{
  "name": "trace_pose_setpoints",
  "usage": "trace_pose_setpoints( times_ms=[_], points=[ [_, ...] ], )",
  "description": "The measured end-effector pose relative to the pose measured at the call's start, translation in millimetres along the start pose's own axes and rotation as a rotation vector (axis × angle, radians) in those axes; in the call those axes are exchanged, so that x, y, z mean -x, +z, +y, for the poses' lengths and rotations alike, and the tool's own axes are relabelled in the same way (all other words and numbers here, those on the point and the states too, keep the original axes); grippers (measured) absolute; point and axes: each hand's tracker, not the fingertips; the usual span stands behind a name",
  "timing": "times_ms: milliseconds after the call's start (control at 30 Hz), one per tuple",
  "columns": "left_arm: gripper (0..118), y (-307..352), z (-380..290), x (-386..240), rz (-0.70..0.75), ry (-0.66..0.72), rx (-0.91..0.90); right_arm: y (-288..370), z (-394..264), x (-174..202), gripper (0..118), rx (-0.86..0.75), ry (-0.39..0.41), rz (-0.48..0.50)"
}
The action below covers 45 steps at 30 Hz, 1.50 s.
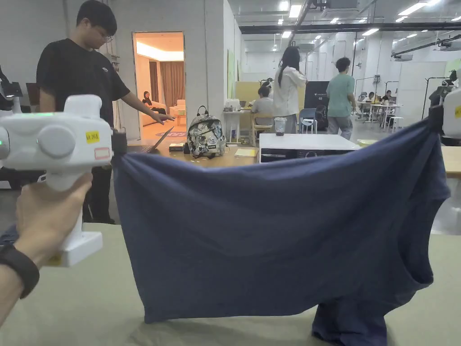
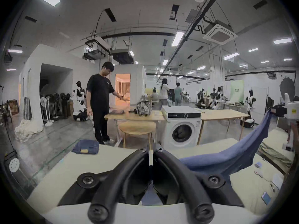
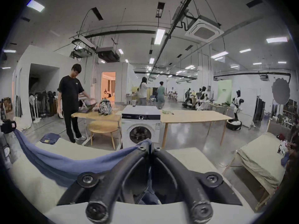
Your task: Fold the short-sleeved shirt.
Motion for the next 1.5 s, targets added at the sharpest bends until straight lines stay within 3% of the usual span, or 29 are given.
trace_pose_setpoints(
  times_ms=[167, 400, 633, 700, 800, 833, 900, 1000, 1033, 1067, 1100, 1200, 1333, 1500],
  points=[
    [0, 25, -74, 3, -0.052, 0.064, 0.068, 27, -79, -15, 0, 0.042, 0.006, 0.023],
    [0, 126, -196, 8, -0.088, 0.111, 0.094, 138, -211, -44, 0, 0.122, -0.029, 0.094],
    [0, 255, -346, 2, -0.012, 0.219, 0.294, 267, -383, -57, 0, 0.313, -0.195, -0.007],
    [0, 288, -372, 0, -0.010, 0.292, 0.303, 293, -418, -54, 0, 0.402, -0.179, -0.050],
    [0, 319, -397, -2, 0.055, 0.314, 0.369, 321, -452, -50, 0, 0.489, -0.266, -0.047],
    [0, 327, -405, -1, 0.046, 0.328, 0.377, 327, -461, -46, 0, 0.489, -0.235, -0.065],
    [0, 331, -415, -1, 0.102, 0.295, 0.408, 330, -471, -49, 0, 0.496, -0.223, -0.070],
    [0, 330, -427, 8, 0.049, 0.382, 0.410, 333, -481, -49, 5, 0.497, -0.216, -0.074],
    [7, 330, -430, 11, 0.024, 0.405, 0.397, 333, -484, -48, 25, 0.505, -0.184, -0.091],
    [25, 331, -431, 12, 0.048, 0.379, 0.396, 334, -486, -46, 51, 0.514, -0.155, -0.117],
    [43, 330, -428, 10, 0.109, 0.341, 0.401, 336, -487, -46, 65, 0.519, -0.158, -0.117],
    [46, 339, -409, 12, 0.120, 0.281, 0.338, 352, -477, -48, 64, 0.475, -0.164, -0.109],
    [46, 348, -352, -7, 0.127, 0.109, 0.203, 359, -429, -27, 64, 0.351, -0.026, -0.137],
    [45, 344, -295, -41, 0.088, -0.036, 0.087, 339, -378, 5, 62, 0.177, -0.018, 0.028]
  ],
)
